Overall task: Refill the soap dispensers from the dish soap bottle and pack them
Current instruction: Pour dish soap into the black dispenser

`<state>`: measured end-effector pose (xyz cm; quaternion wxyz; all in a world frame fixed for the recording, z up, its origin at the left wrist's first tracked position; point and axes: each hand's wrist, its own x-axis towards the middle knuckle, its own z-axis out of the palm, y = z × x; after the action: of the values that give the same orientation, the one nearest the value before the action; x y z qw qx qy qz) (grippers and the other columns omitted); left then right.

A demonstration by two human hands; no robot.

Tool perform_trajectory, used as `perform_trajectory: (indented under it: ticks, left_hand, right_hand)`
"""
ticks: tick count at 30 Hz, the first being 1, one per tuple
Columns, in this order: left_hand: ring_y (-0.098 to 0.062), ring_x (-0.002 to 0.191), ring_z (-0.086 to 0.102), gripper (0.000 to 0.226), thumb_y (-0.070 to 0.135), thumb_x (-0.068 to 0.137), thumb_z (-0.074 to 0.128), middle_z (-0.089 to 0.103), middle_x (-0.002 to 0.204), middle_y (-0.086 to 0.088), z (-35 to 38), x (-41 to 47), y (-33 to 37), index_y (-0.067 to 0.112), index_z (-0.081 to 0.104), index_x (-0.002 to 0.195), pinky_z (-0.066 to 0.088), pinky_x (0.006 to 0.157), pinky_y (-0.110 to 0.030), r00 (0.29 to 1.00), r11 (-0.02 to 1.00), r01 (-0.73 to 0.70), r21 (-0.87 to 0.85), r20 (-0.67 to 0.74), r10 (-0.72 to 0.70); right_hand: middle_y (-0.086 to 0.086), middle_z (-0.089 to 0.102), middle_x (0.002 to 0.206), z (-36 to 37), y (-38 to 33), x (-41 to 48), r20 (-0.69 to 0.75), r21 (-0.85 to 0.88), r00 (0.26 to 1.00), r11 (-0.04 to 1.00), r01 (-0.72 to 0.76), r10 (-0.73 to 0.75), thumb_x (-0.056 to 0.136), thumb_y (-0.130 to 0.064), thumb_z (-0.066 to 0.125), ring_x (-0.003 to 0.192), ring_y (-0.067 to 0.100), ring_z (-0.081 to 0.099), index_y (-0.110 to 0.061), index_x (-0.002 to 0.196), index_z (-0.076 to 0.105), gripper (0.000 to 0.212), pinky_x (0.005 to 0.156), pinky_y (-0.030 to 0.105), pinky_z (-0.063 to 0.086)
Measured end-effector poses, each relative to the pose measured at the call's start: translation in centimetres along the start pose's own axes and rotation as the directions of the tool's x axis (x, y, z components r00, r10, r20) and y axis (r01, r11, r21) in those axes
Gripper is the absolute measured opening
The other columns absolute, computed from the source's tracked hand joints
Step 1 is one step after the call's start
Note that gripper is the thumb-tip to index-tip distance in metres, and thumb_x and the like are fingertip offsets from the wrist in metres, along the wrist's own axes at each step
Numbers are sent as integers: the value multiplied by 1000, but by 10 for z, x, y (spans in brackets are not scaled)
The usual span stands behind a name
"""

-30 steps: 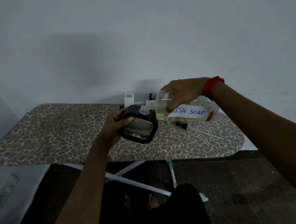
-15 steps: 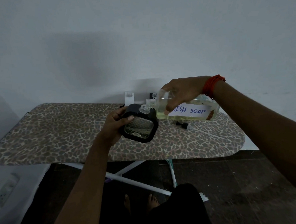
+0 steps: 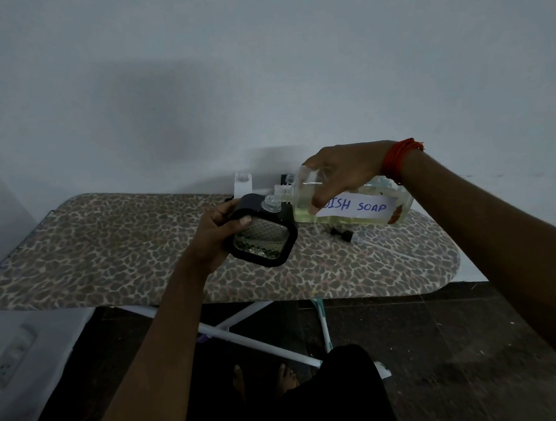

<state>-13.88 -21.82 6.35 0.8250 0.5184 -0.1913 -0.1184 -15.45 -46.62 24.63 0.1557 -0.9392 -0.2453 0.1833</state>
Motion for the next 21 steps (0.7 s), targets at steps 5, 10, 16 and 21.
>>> perform_trajectory:
  ticks: [5, 10, 16, 21]
  left_hand:
    - [-36, 112, 59, 74, 31, 67, 88, 64, 118, -19, -1, 1, -2, 2, 58, 128, 53, 89, -43, 1000, 1000, -11, -8, 8, 11]
    - [-37, 113, 57, 77, 31, 66, 88, 62, 119, -21, -1, 0, -3, 1, 57, 129, 53, 89, -42, 1000, 1000, -13, -17, 12, 14]
    - [-36, 113, 58, 78, 31, 65, 89, 61, 121, -22, -1, 0, -3, 1, 57, 129, 53, 88, -41, 1000, 999, -22, -24, 10, 22]
    - [-31, 106, 64, 71, 30, 66, 88, 68, 113, -14, 0, -1, -3, 3, 60, 125, 55, 83, -38, 1000, 1000, -10, -27, 22, 10]
  right_hand:
    - [-22, 56, 52, 0, 2, 1, 4, 6, 1000, 1000, -2, 2, 80, -32, 82, 46, -2, 50, -26, 104, 71, 27, 46, 6, 35]
    - [-19, 60, 57, 1, 4, 3, 10, 17, 1000, 1000, 2, -2, 79, -35, 83, 49, 1, 50, -30, 102, 71, 26, 50, 12, 40]
    - [-23, 60, 58, 1, 3, 2, 4, -2, 1000, 1000, -6, 6, 79, -35, 82, 51, -3, 53, -31, 103, 70, 26, 51, 8, 38]
    - [-24, 55, 50, 1, 1, 0, -4, -8, 1000, 1000, -12, 12, 82, -29, 82, 45, -2, 50, -24, 106, 70, 28, 44, 6, 35]
